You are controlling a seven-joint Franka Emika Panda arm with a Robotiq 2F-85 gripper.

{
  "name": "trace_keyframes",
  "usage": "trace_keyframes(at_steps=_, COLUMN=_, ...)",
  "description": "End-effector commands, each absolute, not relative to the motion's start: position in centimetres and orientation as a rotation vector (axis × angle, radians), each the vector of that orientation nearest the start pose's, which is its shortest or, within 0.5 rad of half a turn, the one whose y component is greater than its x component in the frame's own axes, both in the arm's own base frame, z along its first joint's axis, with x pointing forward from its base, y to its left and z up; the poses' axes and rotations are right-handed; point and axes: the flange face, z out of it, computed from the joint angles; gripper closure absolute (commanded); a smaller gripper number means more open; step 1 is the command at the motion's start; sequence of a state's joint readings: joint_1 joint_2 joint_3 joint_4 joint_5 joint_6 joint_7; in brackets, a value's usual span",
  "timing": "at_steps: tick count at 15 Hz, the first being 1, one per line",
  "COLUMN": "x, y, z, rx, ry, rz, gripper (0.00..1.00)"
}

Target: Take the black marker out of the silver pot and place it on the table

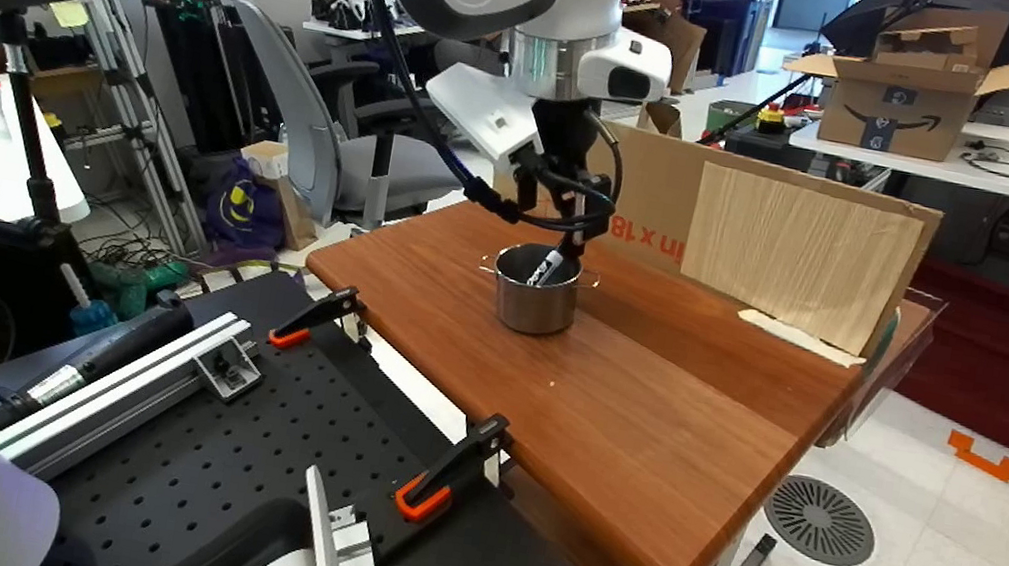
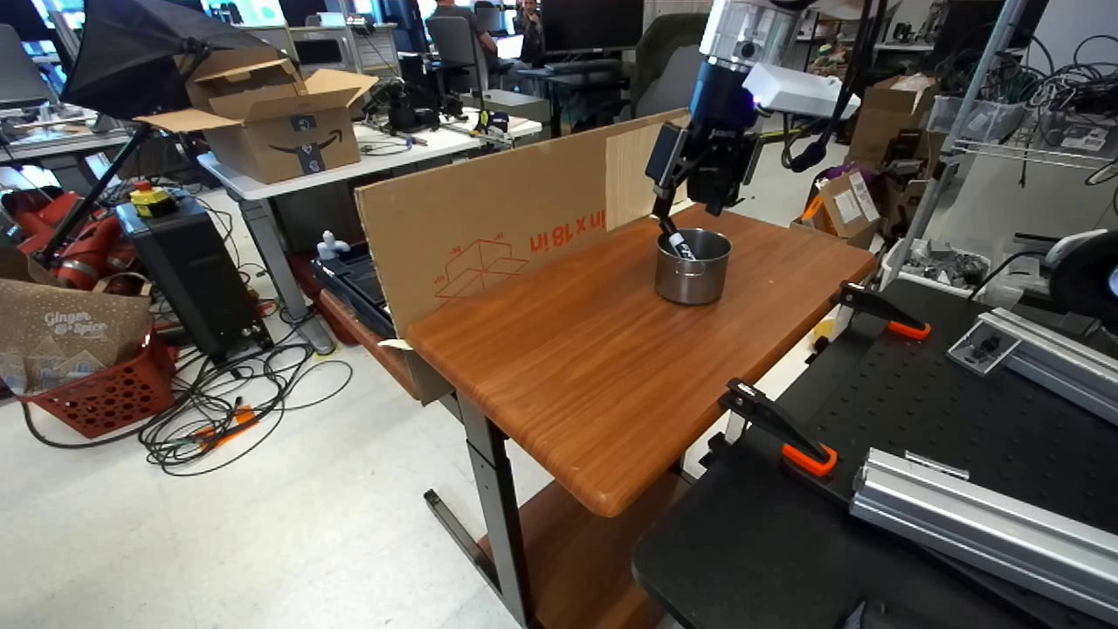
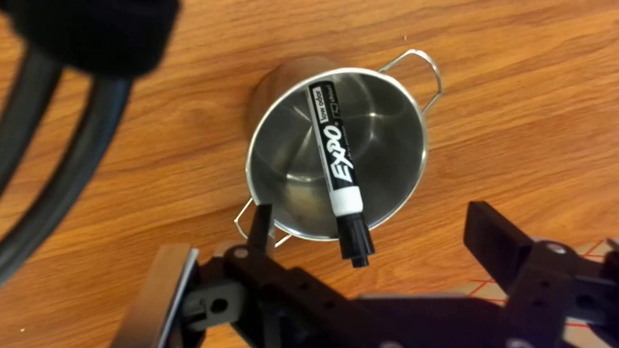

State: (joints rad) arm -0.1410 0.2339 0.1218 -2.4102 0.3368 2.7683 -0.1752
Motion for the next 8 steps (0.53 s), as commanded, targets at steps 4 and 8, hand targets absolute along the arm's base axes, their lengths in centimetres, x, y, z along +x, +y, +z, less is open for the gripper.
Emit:
trace_keyframes(at_steps=4, x=53.2, y=-1.7, z=21.3, rx=-3.019, ry=0.232, rz=-0.123, gripper=0.25)
trace_keyframes(at_steps=8, x=54.1, y=-1.6, z=21.0, rx=-3.021, ry=0.241, rz=-0.097, gripper=0.51)
